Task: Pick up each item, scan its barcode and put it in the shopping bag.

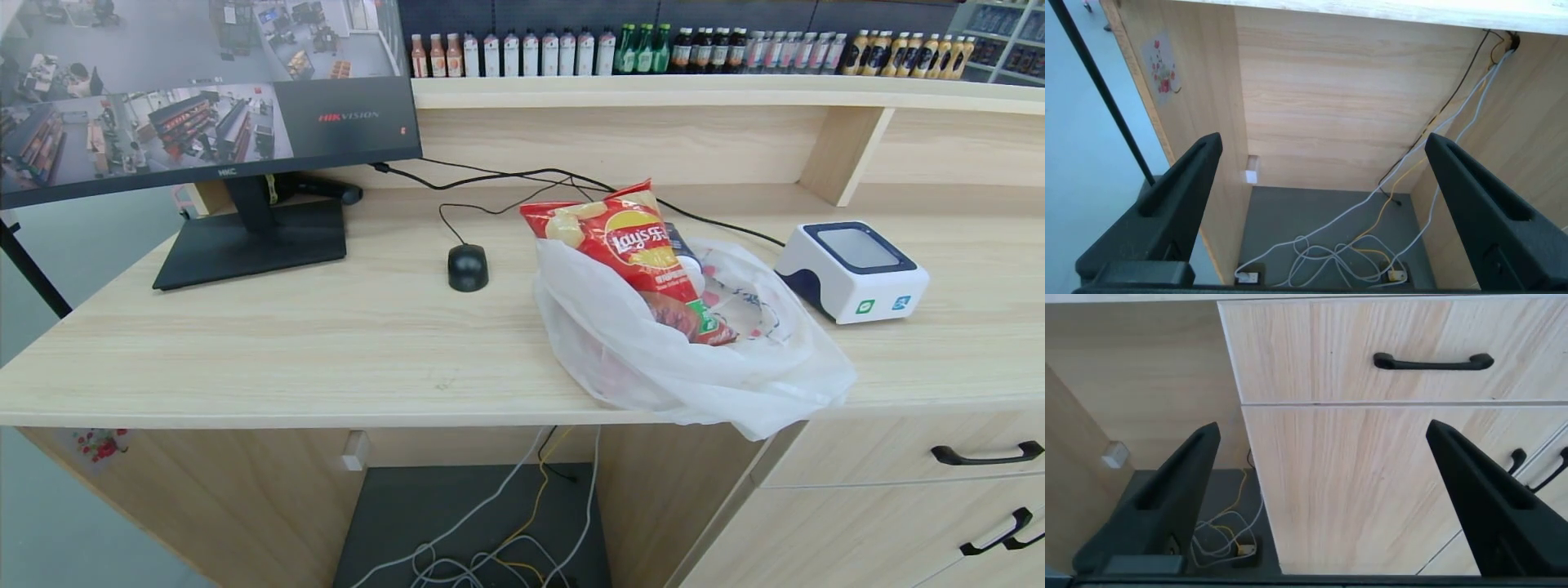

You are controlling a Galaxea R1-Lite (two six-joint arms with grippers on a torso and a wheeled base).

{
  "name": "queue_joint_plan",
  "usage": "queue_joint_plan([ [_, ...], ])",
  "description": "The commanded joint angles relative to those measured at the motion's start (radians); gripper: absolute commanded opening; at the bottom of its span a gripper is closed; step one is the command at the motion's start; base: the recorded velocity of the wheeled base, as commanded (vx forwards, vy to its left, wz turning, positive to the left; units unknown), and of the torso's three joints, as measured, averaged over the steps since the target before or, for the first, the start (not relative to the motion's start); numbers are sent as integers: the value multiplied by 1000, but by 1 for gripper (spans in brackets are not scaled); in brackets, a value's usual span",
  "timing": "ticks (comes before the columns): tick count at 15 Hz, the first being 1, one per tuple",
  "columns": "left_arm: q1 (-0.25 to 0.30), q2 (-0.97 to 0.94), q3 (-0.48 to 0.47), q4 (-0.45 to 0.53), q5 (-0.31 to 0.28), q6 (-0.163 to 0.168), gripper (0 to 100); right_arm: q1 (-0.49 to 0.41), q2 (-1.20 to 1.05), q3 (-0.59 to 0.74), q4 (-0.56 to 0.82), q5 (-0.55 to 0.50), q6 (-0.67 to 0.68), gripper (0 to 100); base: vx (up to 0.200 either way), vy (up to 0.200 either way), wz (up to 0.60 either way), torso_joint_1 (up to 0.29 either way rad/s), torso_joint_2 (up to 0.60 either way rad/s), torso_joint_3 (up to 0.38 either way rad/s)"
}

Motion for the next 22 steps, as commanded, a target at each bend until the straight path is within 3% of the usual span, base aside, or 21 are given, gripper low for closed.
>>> queue_joint_plan([
  [1,2,0,0,0,1,-1,100,0,1,0,0,0,2,100,0,0,0,0,0,0],
  [4,0,0,0,0,1,-1,100,0,0,0,-2,0,3,100,0,0,0,0,0,0],
  [22,2,0,0,2,1,-3,100,0,1,0,-2,0,5,100,0,-200,0,4,1,0],
])
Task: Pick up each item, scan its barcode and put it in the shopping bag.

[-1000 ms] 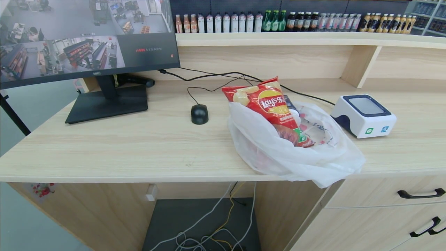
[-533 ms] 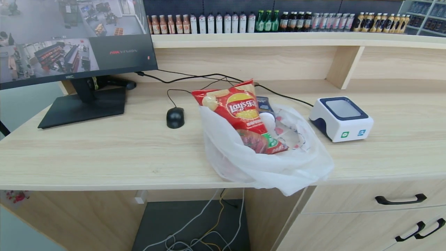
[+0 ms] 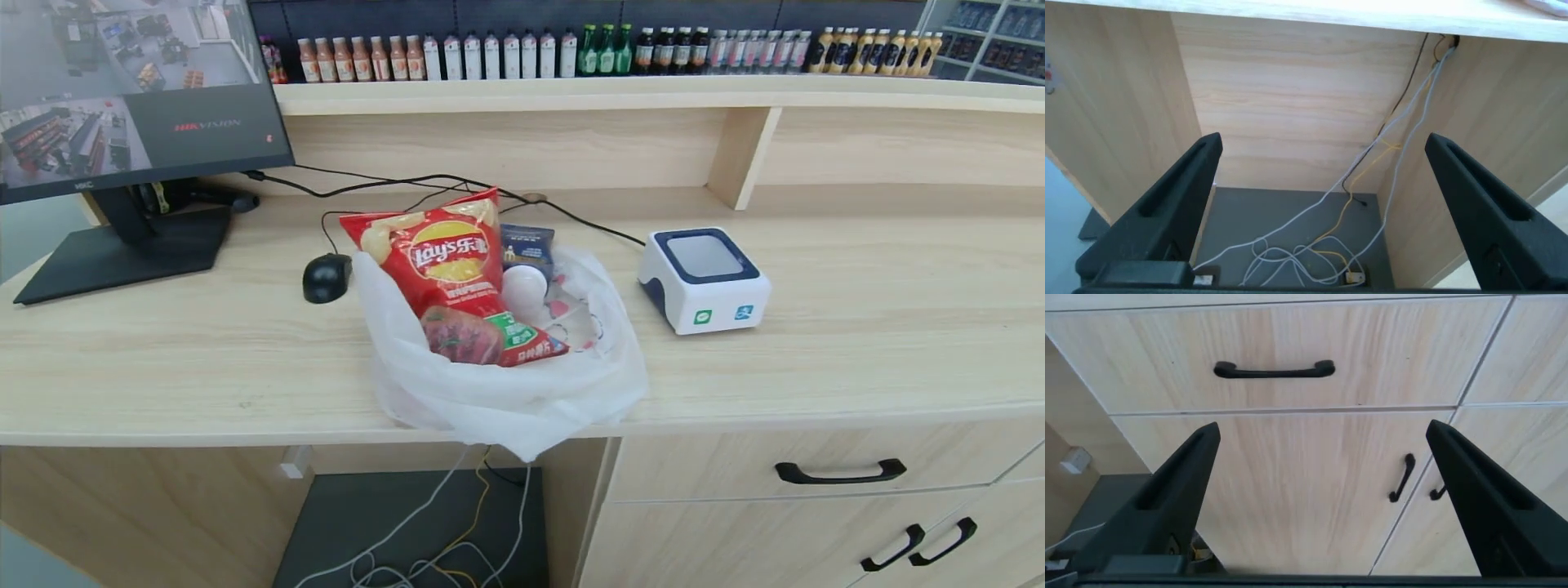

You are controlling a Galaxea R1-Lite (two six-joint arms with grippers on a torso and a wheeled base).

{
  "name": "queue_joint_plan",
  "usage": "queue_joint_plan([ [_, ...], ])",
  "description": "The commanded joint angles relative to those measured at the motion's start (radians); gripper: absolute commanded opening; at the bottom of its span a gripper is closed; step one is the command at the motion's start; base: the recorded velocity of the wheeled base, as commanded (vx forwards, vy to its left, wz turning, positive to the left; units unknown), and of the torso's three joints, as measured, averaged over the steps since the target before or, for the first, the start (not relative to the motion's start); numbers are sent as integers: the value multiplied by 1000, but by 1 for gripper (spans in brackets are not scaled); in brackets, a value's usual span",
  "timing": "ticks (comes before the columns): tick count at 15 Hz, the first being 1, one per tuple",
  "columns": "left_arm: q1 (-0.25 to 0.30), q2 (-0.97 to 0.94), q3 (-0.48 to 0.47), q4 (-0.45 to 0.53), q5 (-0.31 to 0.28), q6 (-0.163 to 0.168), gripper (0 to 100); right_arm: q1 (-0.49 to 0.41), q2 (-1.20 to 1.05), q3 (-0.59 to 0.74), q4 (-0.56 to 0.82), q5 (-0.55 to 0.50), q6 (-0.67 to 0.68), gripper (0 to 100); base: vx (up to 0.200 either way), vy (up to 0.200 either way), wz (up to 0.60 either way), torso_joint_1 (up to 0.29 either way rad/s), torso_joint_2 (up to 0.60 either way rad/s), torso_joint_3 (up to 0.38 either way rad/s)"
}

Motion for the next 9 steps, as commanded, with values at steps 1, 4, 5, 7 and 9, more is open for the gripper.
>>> queue_joint_plan([
  [1,0,0,0,0,0,0,100,0,0,0,-1,0,0,100,0,-200,0,2,7,2],
  [4,0,0,0,0,0,0,100,0,2,0,-1,0,0,100,0,-200,0,1,4,2],
  [5,0,0,0,0,0,0,100,0,0,0,-1,0,0,100,0,-200,0,2,2,7],
  [7,0,0,0,0,2,0,100,0,0,0,-1,0,0,100,0,-200,0,2,0,2],
  [9,0,0,0,0,0,0,100,0,2,0,-1,0,0,100,0,-200,0,2,2,2],
])
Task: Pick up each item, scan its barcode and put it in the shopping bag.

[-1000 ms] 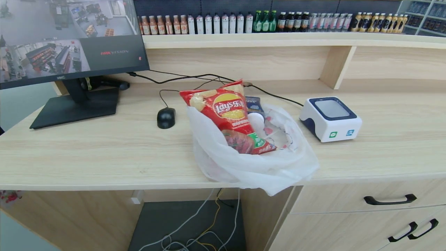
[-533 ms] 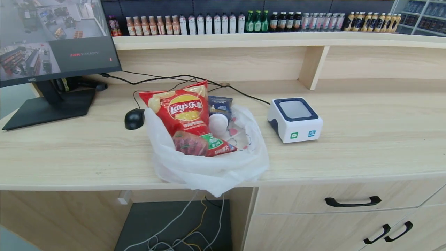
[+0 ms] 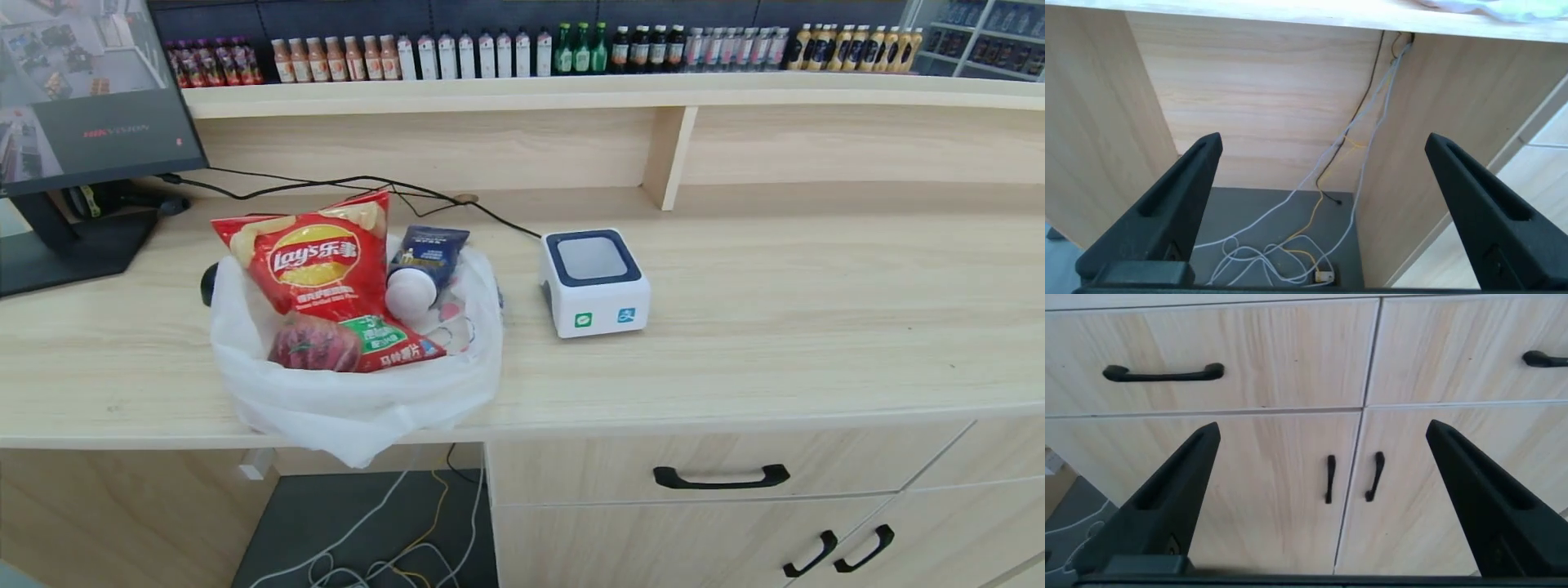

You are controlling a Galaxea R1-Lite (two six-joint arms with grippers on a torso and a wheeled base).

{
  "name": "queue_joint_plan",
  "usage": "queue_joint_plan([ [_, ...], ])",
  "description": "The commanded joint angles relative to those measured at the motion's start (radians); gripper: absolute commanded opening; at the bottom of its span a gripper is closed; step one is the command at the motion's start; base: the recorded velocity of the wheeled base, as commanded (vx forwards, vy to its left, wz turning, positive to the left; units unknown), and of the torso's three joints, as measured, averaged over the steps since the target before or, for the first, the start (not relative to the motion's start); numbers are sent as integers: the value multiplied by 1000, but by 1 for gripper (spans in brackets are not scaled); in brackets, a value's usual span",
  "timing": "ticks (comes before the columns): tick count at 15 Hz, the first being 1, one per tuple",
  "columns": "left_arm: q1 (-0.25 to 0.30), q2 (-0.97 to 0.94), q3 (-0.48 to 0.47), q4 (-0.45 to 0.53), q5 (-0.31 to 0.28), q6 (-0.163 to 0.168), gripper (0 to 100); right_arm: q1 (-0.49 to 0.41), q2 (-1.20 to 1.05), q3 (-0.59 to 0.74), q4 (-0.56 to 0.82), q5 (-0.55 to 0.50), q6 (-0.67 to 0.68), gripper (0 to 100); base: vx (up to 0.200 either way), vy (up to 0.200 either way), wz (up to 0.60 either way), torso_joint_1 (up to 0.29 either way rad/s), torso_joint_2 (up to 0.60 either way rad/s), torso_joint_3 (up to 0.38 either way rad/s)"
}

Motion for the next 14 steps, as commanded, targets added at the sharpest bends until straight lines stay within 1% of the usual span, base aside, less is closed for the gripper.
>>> queue_joint_plan([
  [1,0,0,0,0,0,0,100,0,0,0,0,0,1,100,0,-200,0,7,-2,-7],
  [14,0,0,0,-1,0,-2,100,0,0,0,0,0,-1,100,0,0,0,0,0,0],
])
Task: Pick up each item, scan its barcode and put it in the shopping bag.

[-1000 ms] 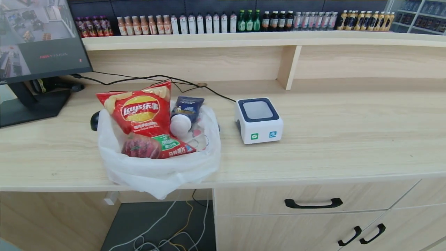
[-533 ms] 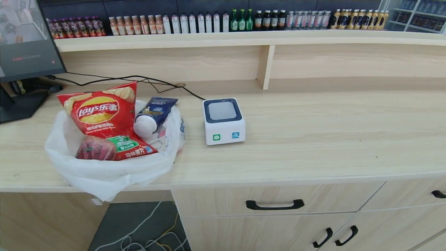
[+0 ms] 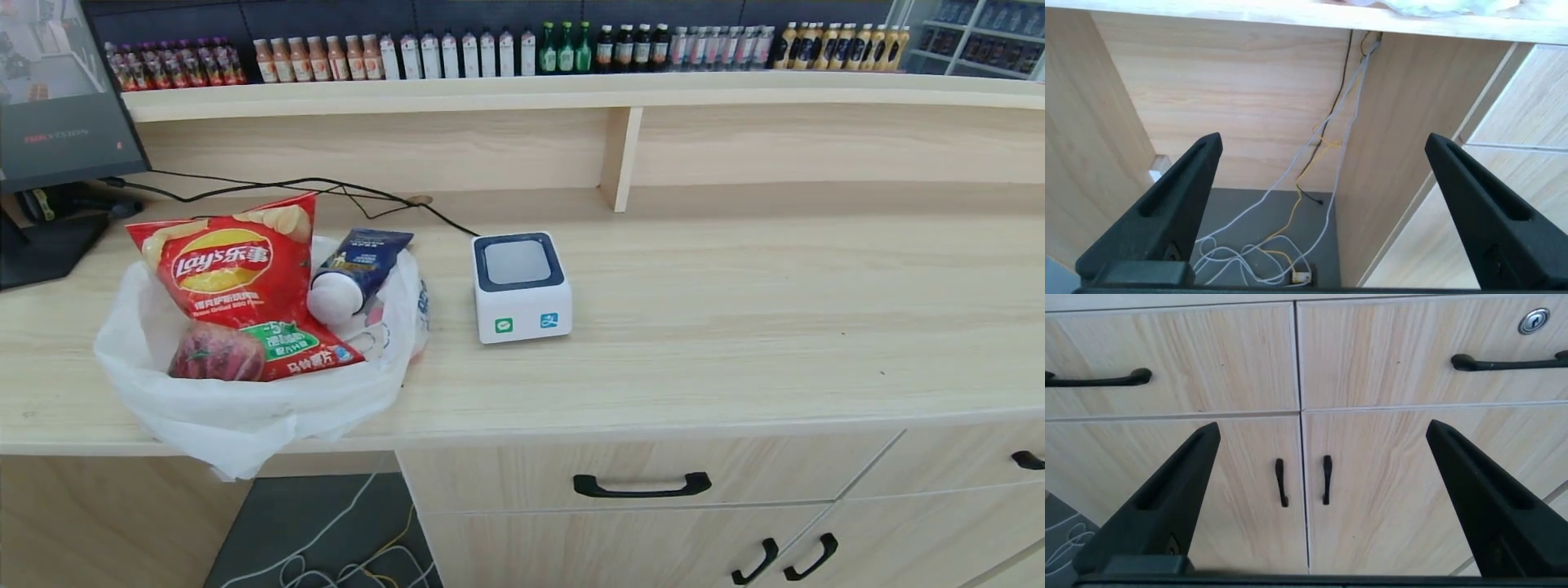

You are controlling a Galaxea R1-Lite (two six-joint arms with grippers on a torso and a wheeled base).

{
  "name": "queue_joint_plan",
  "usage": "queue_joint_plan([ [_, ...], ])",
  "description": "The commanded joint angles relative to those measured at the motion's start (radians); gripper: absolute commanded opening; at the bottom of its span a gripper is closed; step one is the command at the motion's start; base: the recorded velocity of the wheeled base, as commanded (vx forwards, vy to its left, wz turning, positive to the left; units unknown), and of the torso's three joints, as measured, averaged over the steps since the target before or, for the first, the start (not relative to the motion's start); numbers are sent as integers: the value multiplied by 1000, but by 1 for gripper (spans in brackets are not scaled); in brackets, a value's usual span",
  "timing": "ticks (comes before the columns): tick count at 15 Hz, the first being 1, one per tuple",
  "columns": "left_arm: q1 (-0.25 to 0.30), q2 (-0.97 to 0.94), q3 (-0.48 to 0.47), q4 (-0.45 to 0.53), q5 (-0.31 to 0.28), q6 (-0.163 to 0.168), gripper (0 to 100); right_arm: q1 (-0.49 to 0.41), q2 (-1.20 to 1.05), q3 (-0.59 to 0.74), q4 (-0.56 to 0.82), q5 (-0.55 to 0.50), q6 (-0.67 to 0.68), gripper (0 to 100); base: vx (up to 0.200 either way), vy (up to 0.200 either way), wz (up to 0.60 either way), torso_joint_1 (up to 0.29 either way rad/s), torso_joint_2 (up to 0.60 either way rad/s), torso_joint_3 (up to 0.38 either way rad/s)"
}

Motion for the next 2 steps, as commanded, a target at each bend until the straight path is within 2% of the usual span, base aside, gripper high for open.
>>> queue_joint_plan([
  [1,0,0,0,0,0,-1,100,-1,2,0,0,0,-2,100,0,0,0,0,0,0],
  [2,0,0,0,0,0,1,100,-1,2,0,0,0,0,100,0,0,0,0,0,0],
])
